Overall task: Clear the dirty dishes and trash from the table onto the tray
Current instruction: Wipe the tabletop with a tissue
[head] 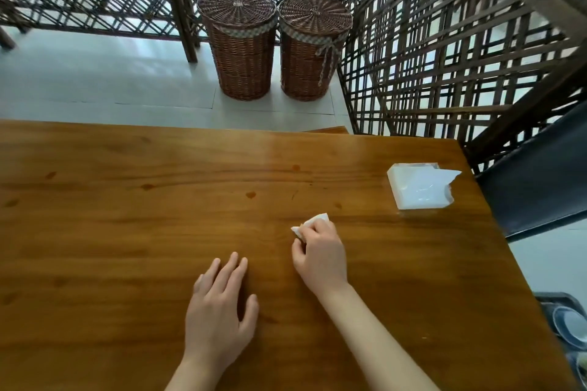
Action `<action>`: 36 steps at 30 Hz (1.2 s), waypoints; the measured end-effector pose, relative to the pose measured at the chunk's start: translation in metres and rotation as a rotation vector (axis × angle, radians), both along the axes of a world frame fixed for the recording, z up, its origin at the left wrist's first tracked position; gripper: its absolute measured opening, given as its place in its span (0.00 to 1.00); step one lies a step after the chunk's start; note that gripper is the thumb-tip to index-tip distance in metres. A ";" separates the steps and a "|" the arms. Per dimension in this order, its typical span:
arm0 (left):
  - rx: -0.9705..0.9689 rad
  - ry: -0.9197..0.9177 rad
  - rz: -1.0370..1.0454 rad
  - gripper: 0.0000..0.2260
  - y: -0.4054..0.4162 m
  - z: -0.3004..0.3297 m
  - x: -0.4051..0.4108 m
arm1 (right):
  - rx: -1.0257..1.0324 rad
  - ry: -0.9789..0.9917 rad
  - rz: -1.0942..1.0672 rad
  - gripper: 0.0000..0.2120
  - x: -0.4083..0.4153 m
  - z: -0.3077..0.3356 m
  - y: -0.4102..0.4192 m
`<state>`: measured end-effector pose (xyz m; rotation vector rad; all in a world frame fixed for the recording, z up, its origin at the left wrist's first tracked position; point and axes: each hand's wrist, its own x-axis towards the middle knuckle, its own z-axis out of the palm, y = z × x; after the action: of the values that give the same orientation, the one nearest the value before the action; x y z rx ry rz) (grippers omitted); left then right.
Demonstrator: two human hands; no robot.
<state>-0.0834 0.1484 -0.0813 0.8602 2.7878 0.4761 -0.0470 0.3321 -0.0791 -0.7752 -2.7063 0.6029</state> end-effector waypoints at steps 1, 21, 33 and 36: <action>0.010 0.005 -0.003 0.24 -0.001 -0.001 0.000 | 0.010 0.013 0.032 0.03 0.002 0.000 0.001; -0.230 -0.026 -0.058 0.44 -0.026 -0.003 0.010 | -0.001 0.030 -0.313 0.10 -0.020 -0.007 0.071; -0.275 -0.043 0.011 0.44 -0.020 0.003 0.013 | 0.007 0.107 0.246 0.07 -0.046 0.001 0.021; -0.270 -0.049 0.021 0.45 -0.020 0.006 0.013 | 0.003 0.144 0.008 0.10 -0.050 0.006 0.066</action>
<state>-0.0701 0.1286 -0.0757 0.7483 2.7333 0.1165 -0.0975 0.3984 -0.0732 -0.6930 -2.5794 0.6315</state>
